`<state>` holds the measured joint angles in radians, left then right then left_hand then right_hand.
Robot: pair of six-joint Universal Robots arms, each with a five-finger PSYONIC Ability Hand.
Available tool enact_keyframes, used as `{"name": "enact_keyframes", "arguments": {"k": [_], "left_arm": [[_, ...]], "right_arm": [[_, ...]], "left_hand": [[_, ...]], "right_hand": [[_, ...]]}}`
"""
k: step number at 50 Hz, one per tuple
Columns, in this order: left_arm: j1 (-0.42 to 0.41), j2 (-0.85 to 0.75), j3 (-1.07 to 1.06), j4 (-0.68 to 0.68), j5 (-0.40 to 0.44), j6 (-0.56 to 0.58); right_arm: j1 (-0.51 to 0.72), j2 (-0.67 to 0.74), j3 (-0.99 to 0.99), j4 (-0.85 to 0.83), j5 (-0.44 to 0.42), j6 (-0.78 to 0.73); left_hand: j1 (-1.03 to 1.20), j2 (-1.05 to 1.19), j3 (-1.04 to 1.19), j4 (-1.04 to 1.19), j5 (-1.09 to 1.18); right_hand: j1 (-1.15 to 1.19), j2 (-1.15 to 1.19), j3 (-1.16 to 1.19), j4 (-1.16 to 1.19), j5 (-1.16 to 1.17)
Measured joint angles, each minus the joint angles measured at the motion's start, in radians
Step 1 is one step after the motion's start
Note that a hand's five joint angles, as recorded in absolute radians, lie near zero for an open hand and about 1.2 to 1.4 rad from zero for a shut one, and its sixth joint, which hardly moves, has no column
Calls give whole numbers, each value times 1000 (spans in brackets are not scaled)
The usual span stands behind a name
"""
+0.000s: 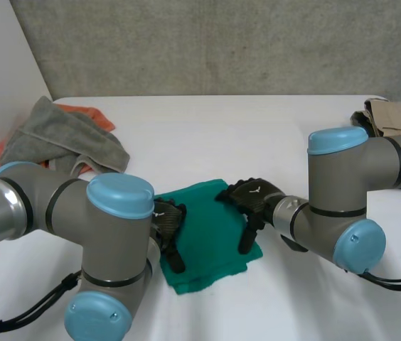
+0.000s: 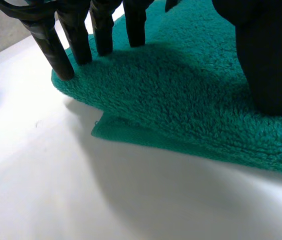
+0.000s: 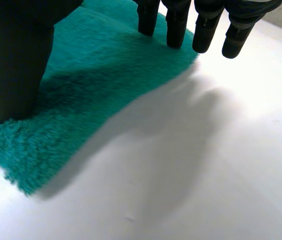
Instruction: Fold the laundry.
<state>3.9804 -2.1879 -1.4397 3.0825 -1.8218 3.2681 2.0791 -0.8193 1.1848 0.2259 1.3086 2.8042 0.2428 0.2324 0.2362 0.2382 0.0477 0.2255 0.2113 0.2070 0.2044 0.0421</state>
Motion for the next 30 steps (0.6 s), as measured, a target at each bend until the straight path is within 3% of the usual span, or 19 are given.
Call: {"name": "enact_keyframes", "arguments": {"k": [6, 15, 23, 30], "left_arm": [[-11, 72, 1, 15, 5, 30], [20, 232, 8, 97, 34, 64], [81, 293, -23, 128, 218, 68], [124, 296, -44, 129, 341, 66]], "right_arm": [[4, -90, 66, -69, 57, -76], [27, -331, 366, -397, 64, -97], [97, -410, 641, -600, 49, -122], [135, -342, 728, -716, 45, -130]], "left_hand": [[-7, -2, -3, -6, -4], [-13, -10, -11, -19, -4], [-12, -10, -11, -20, -4], [-13, -10, -11, -20, -4]], "right_hand": [[0, 0, 0, 0, -2], [0, 0, 0, 0, -2], [0, 0, 0, 0, -2], [0, 0, 0, 0, -2]]}}
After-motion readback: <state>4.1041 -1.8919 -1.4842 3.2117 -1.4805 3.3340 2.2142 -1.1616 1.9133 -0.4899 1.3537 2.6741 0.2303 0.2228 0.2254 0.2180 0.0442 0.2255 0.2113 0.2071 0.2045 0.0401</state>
